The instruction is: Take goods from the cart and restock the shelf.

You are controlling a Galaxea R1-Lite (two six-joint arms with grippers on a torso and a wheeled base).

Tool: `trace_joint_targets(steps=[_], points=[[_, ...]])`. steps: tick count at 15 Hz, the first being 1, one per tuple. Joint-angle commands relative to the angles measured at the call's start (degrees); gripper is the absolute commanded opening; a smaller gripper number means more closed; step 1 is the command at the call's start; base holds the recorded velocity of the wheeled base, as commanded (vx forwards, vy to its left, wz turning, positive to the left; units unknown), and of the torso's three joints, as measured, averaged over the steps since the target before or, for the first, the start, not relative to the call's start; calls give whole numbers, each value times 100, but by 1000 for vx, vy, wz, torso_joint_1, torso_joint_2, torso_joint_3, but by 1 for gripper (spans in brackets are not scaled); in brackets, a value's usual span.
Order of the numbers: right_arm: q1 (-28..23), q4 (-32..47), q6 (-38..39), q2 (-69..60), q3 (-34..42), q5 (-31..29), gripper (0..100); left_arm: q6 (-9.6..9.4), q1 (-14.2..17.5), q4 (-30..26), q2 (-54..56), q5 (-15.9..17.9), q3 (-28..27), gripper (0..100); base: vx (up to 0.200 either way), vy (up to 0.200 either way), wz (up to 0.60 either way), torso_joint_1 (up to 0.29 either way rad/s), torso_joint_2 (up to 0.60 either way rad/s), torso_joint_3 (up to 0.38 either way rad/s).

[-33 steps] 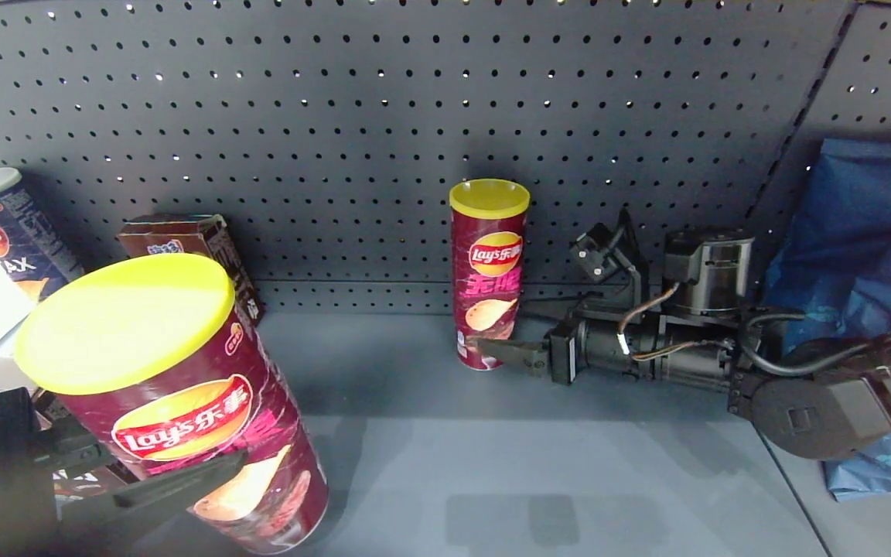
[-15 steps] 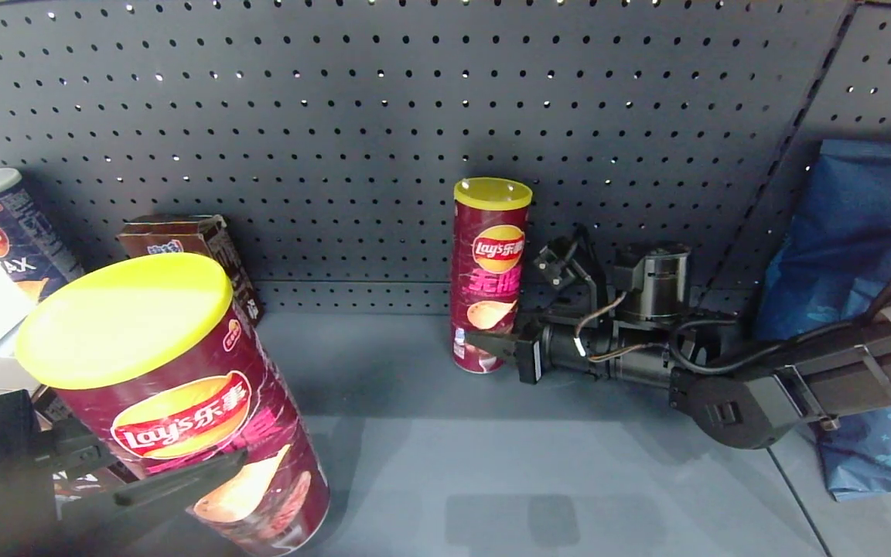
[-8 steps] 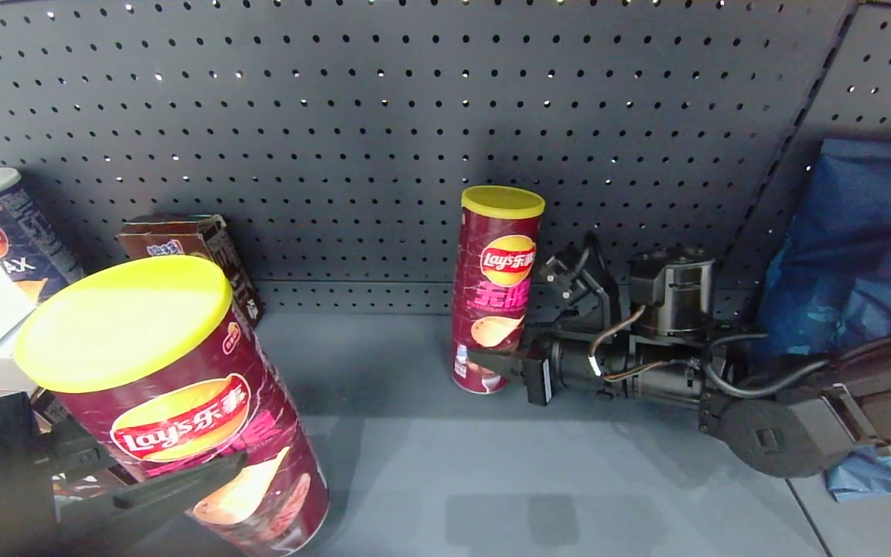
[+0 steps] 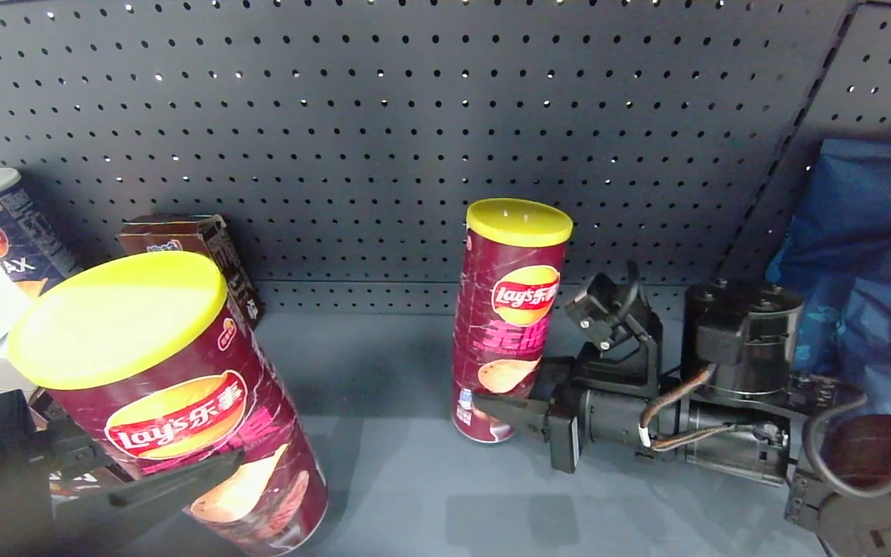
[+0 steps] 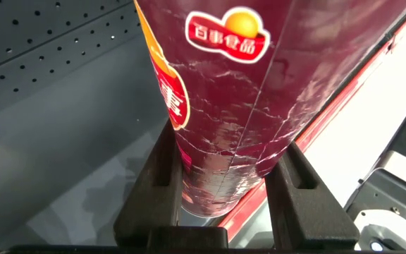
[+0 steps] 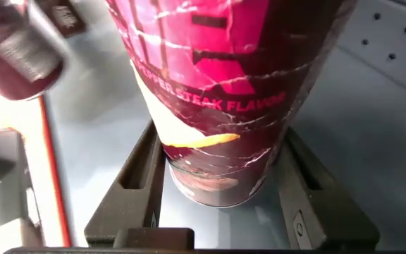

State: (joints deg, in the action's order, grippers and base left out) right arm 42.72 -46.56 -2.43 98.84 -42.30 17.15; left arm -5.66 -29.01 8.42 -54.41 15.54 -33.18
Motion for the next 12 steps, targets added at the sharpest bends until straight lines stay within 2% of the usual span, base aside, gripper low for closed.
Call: trace_joint_targets(steps=[1,4,6,12], points=[[211,-108,-12,-410,530,-124,0,-6,1,1,0,1,14,0,0,0,0,0,0,0],[351,-583,-30,-489,1057,-177,0,-6,1,1,0,-51,5,0,0,0,0,0,0,0],[527,-925,-21,-445,1356,-423,0,-6,1,1,0,-60,-4,0,0,0,0,0,0,0],[580,-1013,-12,-445,1734,-432,0,-6,-8,1,0,-122,-13,0,0,0,0,0,0,0]])
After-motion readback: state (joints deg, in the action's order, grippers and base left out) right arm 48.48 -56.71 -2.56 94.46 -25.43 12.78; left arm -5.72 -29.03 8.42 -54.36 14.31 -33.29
